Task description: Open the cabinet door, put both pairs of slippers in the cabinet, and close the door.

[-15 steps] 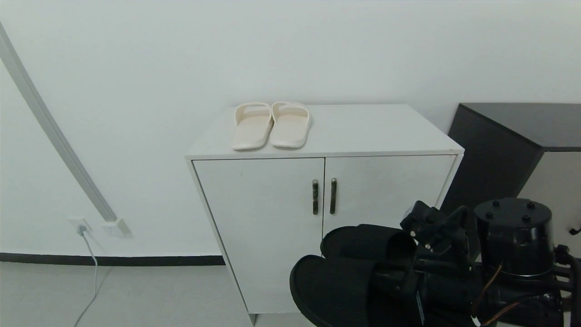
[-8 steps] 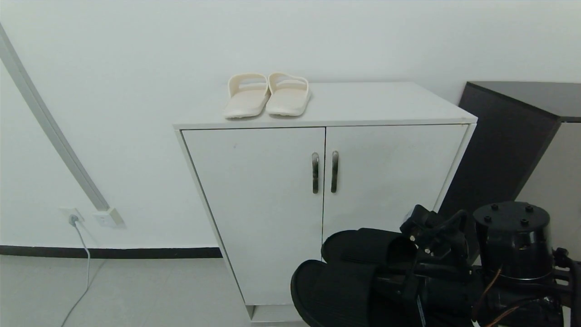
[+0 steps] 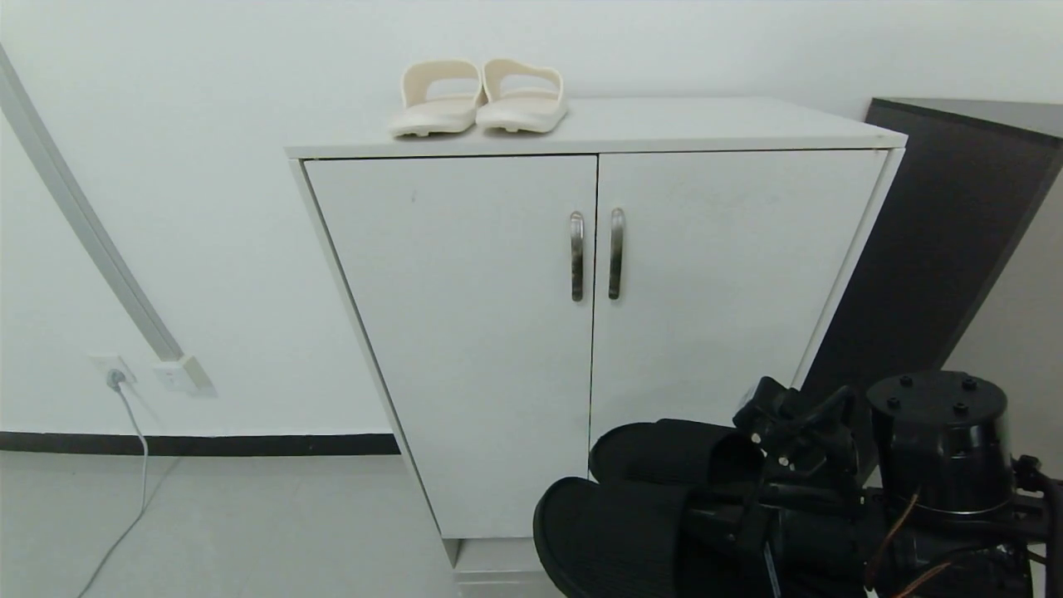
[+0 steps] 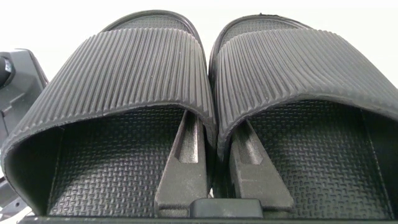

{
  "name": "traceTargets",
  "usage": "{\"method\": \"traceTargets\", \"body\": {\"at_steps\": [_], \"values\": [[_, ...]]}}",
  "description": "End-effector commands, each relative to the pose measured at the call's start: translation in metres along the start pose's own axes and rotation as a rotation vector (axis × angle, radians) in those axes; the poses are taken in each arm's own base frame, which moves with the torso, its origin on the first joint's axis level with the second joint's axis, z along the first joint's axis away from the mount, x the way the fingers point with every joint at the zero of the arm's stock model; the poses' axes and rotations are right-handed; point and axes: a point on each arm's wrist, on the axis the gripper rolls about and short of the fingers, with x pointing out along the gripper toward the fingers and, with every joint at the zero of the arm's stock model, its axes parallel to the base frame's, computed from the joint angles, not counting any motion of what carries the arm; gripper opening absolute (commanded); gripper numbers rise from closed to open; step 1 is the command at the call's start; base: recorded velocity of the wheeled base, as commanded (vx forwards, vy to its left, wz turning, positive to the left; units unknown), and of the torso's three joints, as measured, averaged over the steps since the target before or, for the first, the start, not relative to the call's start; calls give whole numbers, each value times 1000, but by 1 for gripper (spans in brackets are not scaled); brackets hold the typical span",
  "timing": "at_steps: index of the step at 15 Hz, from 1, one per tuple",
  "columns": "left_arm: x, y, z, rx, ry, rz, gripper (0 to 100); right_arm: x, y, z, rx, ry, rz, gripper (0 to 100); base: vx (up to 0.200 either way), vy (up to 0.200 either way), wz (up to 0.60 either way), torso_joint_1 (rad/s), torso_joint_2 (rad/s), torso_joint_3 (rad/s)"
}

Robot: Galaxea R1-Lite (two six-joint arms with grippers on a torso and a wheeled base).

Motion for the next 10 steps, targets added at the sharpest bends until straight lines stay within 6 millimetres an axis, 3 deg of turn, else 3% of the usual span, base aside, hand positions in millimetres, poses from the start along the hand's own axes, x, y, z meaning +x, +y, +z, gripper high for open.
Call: {"method": "traceTargets", "body": {"at_steps": [1, 3, 6, 8, 9, 10], "values": [[0, 0, 0, 0, 0, 0, 100, 0, 0, -1, 1, 3, 1, 0, 0, 0, 0, -36, 427, 403], [0, 0, 2, 3, -3, -2, 100, 0, 0, -1, 1, 3, 1, 0, 0, 0, 0, -7, 305, 290], [1, 0, 2, 3, 11, -4, 100, 0, 0, -1, 1, 3, 1, 0, 0, 0, 0, 0, 68, 57], [-7, -3, 35, -49, -74, -25, 100, 1, -1, -1, 2, 4, -2, 0, 0, 0, 0, 0, 0, 0], [-12, -6, 71, -149, -109, -46, 100, 1, -1, -1, 3, 5, -2, 0, 0, 0, 0, 0, 0, 0], [1, -10, 99, -164, -16, -134, 100, 1, -1, -1, 2, 4, -2, 0, 0, 0, 0, 0, 0, 0]]}}
